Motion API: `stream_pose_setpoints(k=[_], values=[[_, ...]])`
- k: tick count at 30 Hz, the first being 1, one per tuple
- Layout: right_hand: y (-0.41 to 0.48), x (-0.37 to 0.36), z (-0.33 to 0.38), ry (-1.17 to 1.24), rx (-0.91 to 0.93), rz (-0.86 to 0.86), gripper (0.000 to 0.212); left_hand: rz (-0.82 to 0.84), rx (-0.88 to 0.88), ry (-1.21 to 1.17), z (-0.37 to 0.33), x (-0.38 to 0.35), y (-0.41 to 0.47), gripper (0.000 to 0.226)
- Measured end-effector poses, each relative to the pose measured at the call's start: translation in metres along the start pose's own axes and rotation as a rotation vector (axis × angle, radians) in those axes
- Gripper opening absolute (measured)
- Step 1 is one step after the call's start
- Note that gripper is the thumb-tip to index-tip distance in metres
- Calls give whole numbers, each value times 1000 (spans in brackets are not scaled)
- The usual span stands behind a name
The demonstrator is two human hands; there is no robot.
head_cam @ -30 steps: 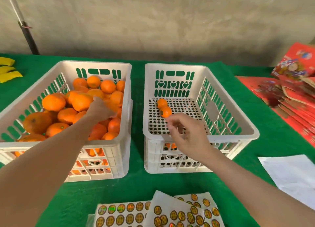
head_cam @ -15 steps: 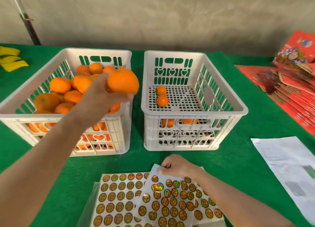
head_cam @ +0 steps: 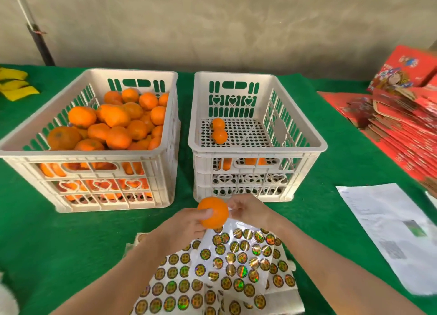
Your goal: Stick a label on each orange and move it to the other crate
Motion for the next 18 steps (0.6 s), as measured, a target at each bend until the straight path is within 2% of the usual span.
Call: stream_pose_setpoints(k=[4,8,14,18], values=[[-12,5,5,-22,27,-131,16,-34,97,-203,1,-11,10,59],[-32,9,15,-117,178,-444,3,-77,101,-276,0,-12,16,68],[-44,-16,11,-184,131,-433,18,-115,89,-310,0,-12,16,78],[-46,-21,11,-161,147,-456,11,-102,76,-316,-2,-12,14,78]])
Point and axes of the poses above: each hand's wrist, its own y-axis towards the middle knuckle, its own x-axis out of the back of the hand, z = x × y, the point moved 5 cm from there along y, towards the middle knuckle, and after that the axes turned 12 degrees about -z, right-handed, at the moved point
